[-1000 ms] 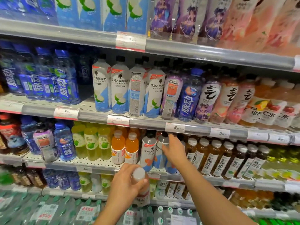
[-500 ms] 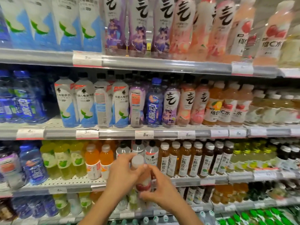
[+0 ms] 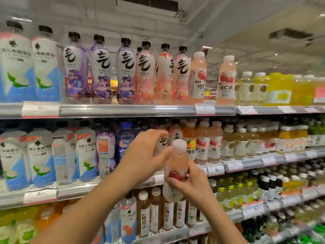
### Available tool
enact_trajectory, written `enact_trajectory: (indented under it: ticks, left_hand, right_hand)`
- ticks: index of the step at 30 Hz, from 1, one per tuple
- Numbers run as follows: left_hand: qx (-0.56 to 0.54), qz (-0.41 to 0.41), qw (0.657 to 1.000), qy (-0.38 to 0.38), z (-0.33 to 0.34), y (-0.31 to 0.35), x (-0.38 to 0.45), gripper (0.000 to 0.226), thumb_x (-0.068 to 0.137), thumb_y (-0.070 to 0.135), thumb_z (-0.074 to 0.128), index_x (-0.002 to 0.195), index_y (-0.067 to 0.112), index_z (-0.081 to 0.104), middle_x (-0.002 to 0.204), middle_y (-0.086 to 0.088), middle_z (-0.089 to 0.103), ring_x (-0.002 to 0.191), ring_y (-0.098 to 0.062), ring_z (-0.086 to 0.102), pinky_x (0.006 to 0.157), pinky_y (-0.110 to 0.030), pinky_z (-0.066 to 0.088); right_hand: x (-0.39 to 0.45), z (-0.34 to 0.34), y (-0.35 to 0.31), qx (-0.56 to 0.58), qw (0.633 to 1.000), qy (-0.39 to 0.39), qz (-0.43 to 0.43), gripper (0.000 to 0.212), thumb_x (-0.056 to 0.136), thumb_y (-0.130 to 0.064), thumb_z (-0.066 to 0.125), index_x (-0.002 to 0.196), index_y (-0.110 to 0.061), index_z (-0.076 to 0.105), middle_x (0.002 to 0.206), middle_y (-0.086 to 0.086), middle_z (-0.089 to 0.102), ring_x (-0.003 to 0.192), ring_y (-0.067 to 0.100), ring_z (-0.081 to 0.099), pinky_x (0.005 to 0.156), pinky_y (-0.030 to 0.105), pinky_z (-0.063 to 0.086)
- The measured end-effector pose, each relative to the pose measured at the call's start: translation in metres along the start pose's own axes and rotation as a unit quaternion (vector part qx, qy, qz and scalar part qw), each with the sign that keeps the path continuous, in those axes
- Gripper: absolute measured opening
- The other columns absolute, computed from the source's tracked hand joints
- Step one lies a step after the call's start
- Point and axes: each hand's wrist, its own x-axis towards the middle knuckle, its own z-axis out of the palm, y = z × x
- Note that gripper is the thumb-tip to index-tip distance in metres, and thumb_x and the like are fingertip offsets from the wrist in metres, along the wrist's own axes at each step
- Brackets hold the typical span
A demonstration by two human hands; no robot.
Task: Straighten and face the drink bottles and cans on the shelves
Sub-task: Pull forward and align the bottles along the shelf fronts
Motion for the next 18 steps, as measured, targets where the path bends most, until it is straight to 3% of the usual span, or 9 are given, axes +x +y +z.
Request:
enact_trajectory:
  ticks: [3,5,10,14,18]
  left_hand:
    - [0.133,0.064,0.989,0.017,0.000,-0.003,0.039,0.064,0.088,0.058,0.039,0.138,0.023,0.057,0.143,0.001,0.056,0.133,-0.023,0.046,0.110,-0.046,0.041]
    - [0.215,0.063,0.975,-0.002,0.003,-0.010,0.057,0.069,0.088,0.059,0.036,0.145,0.024,0.051,0.154,-0.004,0.046,0.143,-0.031,0.038,0.115,-0.052,0.034]
    - [0.307,0.030,0.950,-0.052,0.019,-0.037,0.071,0.082,0.085,0.064,0.016,0.154,0.027,0.039,0.167,-0.003,0.024,0.154,-0.033,0.017,0.121,-0.060,0.017]
    - [0.358,0.046,0.931,-0.047,0.029,-0.056,0.069,0.078,0.085,0.065,0.030,0.146,0.023,0.053,0.161,-0.005,0.037,0.149,-0.034,0.032,0.115,-0.064,0.028]
    - [0.363,0.073,0.928,-0.030,0.031,-0.059,0.071,0.074,0.082,0.064,0.041,0.141,0.023,0.059,0.158,-0.006,0.043,0.146,-0.034,0.039,0.113,-0.060,0.022]
  right_hand:
    - [0.033,-0.042,-0.017,-0.012,0.995,0.088,-0.037,0.055,0.077,-0.051,0.084,0.119,-0.028,0.055,0.097,-0.015,0.069,0.089,0.001,0.067,0.075,0.028,0.056]
    - [0.056,-0.072,-0.032,-0.016,0.986,0.161,-0.047,0.062,0.076,-0.050,0.085,0.122,-0.025,0.052,0.097,-0.014,0.069,0.087,0.001,0.067,0.073,0.028,0.056]
    - [0.125,-0.147,-0.063,-0.047,0.949,0.300,-0.091,0.072,0.077,-0.056,0.083,0.122,-0.019,0.041,0.101,-0.005,0.067,0.086,0.015,0.067,0.070,0.040,0.057]
    - [0.183,-0.194,-0.071,-0.096,0.915,0.377,-0.109,0.070,0.079,-0.051,0.082,0.123,-0.014,0.043,0.109,0.003,0.055,0.093,0.020,0.057,0.076,0.043,0.052]
    - [0.231,-0.212,-0.068,-0.106,0.919,0.374,-0.071,0.069,0.079,-0.046,0.083,0.128,-0.014,0.046,0.117,0.005,0.051,0.100,0.020,0.053,0.081,0.036,0.047]
